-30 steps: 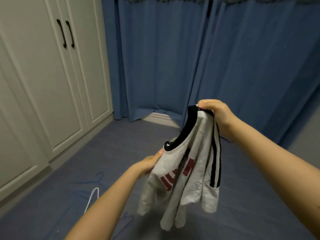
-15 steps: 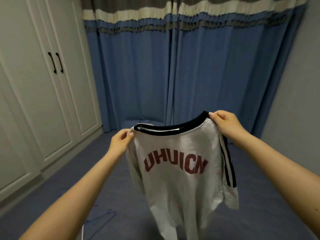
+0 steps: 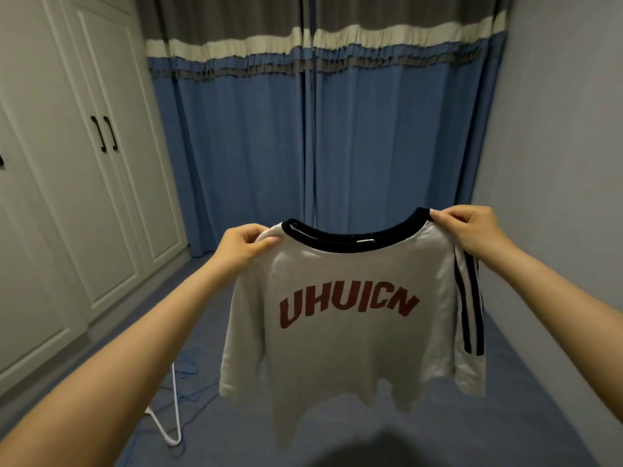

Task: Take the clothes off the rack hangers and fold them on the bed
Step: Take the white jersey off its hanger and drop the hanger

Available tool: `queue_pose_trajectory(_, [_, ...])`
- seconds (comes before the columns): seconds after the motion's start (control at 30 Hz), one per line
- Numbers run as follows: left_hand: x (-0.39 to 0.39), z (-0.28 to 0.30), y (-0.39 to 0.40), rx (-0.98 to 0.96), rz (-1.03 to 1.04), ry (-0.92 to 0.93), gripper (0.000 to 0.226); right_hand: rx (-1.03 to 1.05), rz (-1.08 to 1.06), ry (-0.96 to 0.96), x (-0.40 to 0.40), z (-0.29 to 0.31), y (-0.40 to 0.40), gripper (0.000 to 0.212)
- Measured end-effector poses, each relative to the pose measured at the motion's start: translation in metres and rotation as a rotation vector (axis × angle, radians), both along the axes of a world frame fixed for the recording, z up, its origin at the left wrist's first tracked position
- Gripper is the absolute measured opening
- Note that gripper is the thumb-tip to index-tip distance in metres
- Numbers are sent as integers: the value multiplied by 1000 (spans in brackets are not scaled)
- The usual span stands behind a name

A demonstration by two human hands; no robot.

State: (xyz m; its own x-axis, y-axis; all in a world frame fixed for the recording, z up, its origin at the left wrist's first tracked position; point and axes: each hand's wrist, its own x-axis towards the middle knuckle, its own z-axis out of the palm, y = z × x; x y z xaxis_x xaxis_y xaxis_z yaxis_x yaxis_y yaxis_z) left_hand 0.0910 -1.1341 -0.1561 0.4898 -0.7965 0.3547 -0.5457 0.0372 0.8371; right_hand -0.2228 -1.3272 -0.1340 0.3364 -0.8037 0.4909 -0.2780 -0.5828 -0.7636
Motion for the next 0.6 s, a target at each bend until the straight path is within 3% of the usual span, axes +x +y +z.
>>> queue_pose_trajectory(0.33, [-33, -46, 46, 160, -28, 30, 12, 71, -34, 135, -39, -54, 50, 22])
queue_pose_trajectory(0.6, [-21, -136, -33, 344, 17, 30, 12, 266, 35, 279, -23, -150, -39, 21])
